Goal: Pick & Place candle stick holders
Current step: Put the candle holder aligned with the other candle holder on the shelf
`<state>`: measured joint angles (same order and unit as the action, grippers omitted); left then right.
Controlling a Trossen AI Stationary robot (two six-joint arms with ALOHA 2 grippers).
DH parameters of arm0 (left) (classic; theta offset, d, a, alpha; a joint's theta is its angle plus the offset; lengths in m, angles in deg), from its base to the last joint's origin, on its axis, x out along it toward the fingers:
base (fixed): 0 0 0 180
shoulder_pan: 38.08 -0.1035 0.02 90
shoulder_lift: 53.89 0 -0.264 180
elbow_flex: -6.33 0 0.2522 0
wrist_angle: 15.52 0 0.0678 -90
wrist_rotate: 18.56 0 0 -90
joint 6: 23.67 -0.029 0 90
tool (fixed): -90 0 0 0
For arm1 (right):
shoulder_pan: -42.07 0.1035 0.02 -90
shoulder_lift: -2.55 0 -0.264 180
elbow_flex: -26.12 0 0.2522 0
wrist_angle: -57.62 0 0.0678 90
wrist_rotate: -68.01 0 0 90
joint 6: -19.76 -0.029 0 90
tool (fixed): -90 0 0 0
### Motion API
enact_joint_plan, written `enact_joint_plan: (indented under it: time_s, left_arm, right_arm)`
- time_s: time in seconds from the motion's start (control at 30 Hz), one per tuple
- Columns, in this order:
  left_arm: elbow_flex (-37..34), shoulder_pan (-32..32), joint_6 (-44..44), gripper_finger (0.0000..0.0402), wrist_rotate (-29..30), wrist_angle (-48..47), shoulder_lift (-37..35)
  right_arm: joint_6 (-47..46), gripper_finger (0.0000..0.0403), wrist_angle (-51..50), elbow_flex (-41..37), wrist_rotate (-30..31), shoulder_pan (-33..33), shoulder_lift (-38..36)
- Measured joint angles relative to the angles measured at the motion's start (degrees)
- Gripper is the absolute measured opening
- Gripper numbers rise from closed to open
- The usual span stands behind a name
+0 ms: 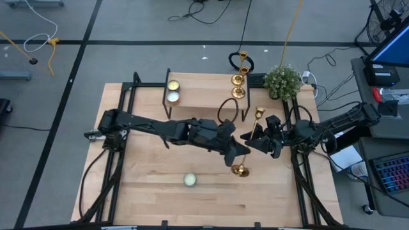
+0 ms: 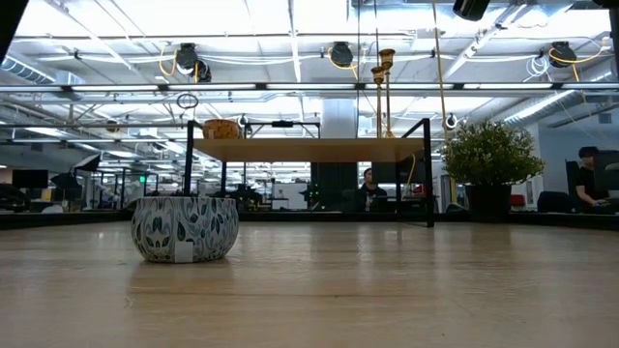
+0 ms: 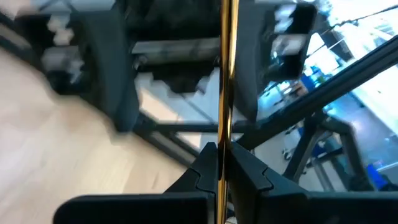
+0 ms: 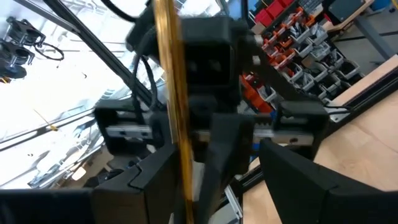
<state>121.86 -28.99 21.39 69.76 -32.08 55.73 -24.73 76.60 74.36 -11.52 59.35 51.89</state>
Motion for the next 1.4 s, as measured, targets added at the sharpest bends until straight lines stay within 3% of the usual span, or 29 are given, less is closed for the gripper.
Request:
enact_joint_plan:
  time_s: [0.43, 0.57, 0.8, 1.27, 1.4]
  left_arm:
    - [2.17, -0.56, -1.08, 0.0016, -0.06, -4.12, 0.15]
    - [2.15, -0.33, -1.07, 0.0016, 0.51, -4.43, 0.18]
    - [2.15, -0.57, -0.84, 0.0016, 1.28, -4.36, 0.15]
    - [2.15, -0.81, -0.82, 0.0017, -2.11, -4.81, 0.15]
    - [2.15, -1.46, 0.82, 0.0042, -5.77, -5.66, 0.15]
  right_arm:
    - [-1.14, 0.0190, 0.04, 0.02, -0.21, 0.04, 0.00]
    - [-1.01, 0.0140, 0.04, 0.02, -0.97, 0.04, 0.00]
    - [0.90, 0.0016, 0.08, 0.02, -4.19, 0.04, 0.00]
    - [0.79, 0.0013, 0.01, 0.02, -4.20, -0.02, 0.00]
    - [0.54, 0.0013, -0.05, 0.02, -2.91, -0.04, 0.00]
